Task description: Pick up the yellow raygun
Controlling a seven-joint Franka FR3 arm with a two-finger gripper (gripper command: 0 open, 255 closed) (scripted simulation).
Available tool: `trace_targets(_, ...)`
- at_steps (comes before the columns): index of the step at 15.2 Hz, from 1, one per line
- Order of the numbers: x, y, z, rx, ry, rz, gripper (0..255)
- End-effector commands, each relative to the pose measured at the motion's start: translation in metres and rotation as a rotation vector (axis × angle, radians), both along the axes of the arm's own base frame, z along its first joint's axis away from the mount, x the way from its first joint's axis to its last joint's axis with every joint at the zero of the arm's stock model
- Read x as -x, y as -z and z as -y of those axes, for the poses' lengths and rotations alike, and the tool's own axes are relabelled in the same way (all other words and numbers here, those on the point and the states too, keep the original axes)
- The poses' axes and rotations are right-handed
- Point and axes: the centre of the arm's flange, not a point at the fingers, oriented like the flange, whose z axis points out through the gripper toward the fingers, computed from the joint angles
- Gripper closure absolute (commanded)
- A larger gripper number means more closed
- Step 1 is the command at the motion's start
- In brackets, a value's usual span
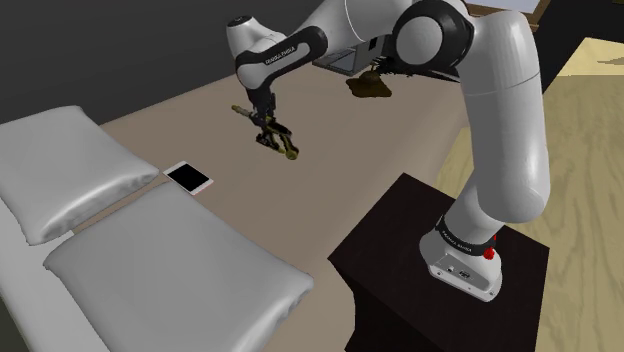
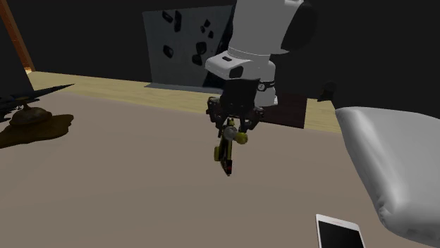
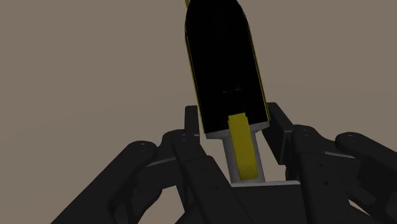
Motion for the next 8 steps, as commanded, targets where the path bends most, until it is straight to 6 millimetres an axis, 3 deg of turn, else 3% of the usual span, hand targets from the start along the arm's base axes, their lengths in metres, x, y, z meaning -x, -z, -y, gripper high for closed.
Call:
trace_targets(1,0.001,-0.012,-0.001,0.0,0.0,0.0,255)
trace_targets(6,0.001,-0.038,-0.001,0.0,0.0,0.0,255)
trace_targets(8,0.001,-0.039,-0.001,0.0,0.0,0.0,255)
